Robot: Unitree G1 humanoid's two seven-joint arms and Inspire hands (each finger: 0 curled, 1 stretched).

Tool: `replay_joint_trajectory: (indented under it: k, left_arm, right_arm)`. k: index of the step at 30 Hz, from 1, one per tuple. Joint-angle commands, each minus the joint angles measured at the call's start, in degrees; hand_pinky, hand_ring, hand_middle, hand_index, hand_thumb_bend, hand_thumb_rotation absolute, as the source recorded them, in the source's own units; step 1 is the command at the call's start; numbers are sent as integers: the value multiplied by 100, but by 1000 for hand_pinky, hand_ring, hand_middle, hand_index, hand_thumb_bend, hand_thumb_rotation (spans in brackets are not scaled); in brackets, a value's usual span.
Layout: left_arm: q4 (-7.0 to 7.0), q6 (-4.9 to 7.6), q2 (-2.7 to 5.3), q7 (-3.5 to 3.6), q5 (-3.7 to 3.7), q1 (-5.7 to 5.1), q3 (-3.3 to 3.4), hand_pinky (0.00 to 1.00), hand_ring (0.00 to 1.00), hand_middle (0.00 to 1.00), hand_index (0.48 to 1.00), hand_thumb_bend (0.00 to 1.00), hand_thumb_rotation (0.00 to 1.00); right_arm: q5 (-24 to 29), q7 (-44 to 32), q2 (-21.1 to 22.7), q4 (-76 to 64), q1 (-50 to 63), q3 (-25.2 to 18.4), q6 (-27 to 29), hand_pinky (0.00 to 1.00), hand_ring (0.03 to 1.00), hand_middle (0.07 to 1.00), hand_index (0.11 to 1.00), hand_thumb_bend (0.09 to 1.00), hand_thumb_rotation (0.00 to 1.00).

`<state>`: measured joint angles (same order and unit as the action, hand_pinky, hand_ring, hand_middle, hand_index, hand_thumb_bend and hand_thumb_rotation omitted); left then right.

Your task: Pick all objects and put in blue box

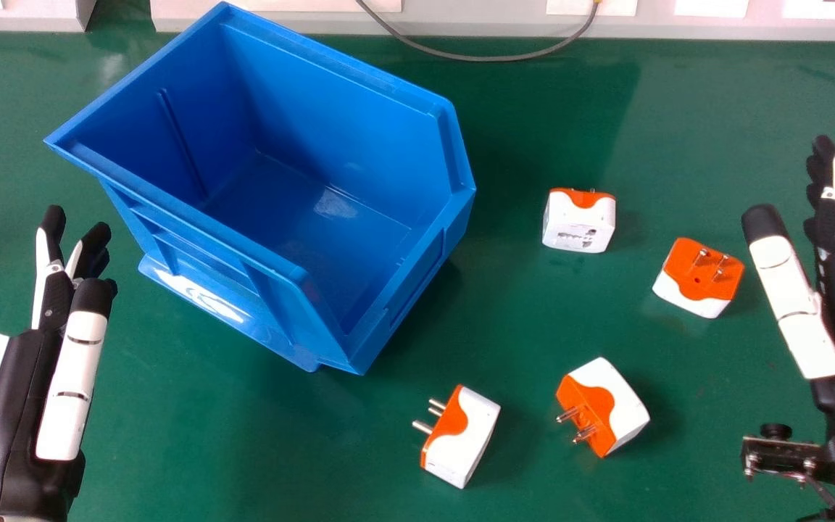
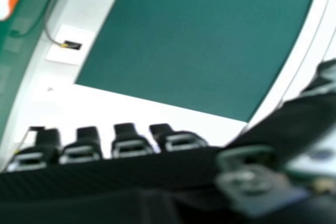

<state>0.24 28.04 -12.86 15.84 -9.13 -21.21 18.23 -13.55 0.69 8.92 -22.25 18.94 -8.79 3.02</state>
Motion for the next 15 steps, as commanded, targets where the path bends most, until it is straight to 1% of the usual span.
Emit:
replay_joint_trajectory:
  k: [1,3,6,9,11,15]
  left_arm:
    - [-103,122,-9,-30,-40,-47,36,964,989,981,998,600,1000]
    - [-135,108,-1,-45,-39,-69,42,964,989,981,998,600,1000]
    - [-124,96,9,-65,-56,-79,61,962,988,981,998,595,1000]
    - [-168,44,45,-129,-40,-103,60,964,995,989,1000,585,1000]
    - [-235,10,76,-181,-25,-153,54,972,998,994,1000,577,1000]
    - [-328,-48,103,-245,-3,-230,45,975,999,996,1000,574,1000]
  right_arm:
    - [93,-5,47,-103,29,-84,120,963,1000,1000,1000,390,1000]
    - [93,-9,51,-135,53,-94,113,963,1000,1000,1000,390,1000]
    - [84,-12,51,-170,71,-97,94,961,1000,1000,1000,395,1000]
    - [77,-11,47,-191,90,-102,94,960,1000,1000,1000,398,1000]
    - [67,-2,39,-205,125,-108,99,962,1000,1000,1000,395,1000]
    - [47,8,9,-258,192,-91,79,961,1000,1000,1000,394,1000]
